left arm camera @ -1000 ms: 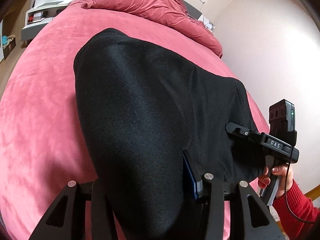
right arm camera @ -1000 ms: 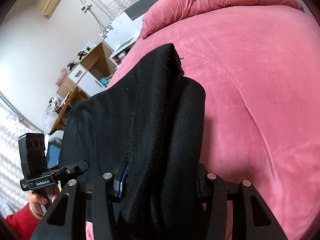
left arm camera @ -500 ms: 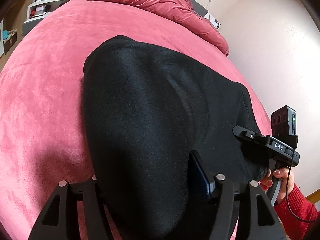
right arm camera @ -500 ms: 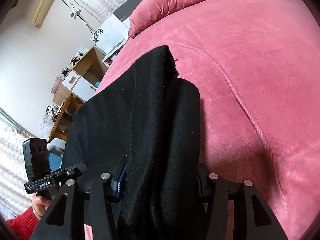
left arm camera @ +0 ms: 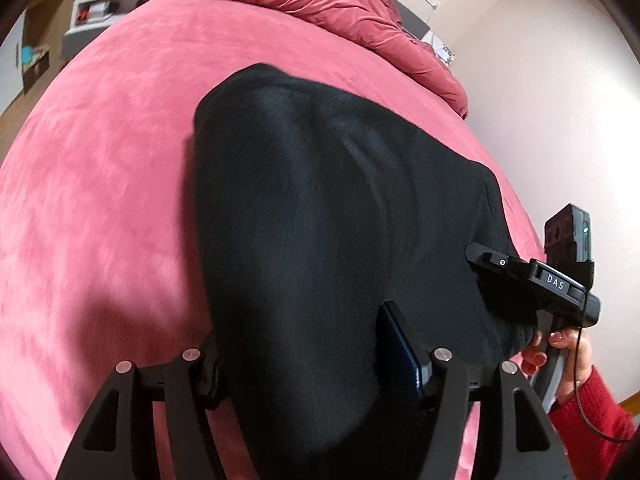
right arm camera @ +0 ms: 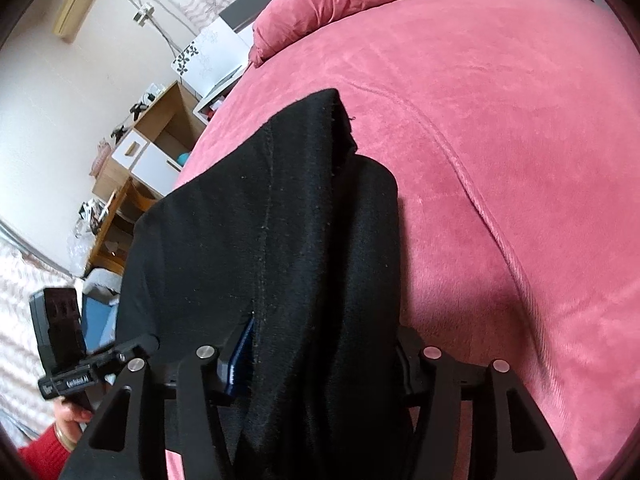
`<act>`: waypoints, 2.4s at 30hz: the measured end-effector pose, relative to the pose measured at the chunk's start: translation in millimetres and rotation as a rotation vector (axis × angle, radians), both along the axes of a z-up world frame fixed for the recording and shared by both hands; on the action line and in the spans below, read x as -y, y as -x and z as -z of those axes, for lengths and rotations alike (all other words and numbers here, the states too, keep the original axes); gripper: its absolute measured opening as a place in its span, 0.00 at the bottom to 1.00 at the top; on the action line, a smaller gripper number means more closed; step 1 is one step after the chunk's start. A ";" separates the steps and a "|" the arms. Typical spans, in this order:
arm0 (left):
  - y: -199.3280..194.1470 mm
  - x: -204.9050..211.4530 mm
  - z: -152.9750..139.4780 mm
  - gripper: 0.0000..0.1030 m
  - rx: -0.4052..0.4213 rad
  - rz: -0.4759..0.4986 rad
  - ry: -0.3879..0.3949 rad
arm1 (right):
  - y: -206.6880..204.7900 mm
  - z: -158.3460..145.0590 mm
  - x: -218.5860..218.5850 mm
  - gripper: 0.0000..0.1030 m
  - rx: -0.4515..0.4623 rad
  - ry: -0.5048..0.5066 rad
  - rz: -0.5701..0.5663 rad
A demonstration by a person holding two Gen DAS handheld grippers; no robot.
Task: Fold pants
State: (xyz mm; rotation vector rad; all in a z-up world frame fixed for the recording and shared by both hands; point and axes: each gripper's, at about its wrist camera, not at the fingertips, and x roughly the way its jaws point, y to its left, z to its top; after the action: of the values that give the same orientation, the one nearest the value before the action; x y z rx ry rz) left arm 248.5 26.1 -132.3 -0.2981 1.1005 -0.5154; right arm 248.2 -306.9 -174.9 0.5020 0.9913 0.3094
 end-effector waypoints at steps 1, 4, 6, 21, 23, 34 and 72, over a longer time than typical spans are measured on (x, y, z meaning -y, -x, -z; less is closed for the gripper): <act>3.2 -2.8 -0.4 0.65 -0.005 -0.007 0.008 | 2.7 0.5 2.8 0.70 -0.012 -0.009 0.016; 20.3 -12.4 -1.4 0.65 0.001 -0.016 0.017 | 19.1 0.2 15.7 0.75 -0.024 -0.042 0.067; 33.5 -18.7 -3.4 0.65 0.017 -0.019 0.014 | 35.9 -3.5 23.2 0.76 -0.010 -0.043 0.094; 149.2 -12.2 -3.6 0.64 0.142 0.034 -0.331 | 139.5 -29.9 -23.9 0.76 0.091 0.289 0.130; 162.2 -10.5 3.6 0.63 0.121 0.050 -0.330 | 150.2 -27.5 -31.1 0.76 0.087 0.290 0.132; 227.4 -3.5 -31.1 0.63 0.281 -0.114 -0.345 | 209.7 -37.6 -64.1 0.76 0.163 0.333 0.156; 277.2 -2.0 -73.3 0.63 0.356 -0.234 -0.368 | 281.5 -78.1 -117.9 1.00 0.323 0.551 0.198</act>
State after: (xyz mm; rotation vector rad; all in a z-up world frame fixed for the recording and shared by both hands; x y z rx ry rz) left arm -28.7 28.1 -59.0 -0.0078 0.7803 -0.1417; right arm -33.3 -189.0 -96.8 0.0406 0.6648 -0.0660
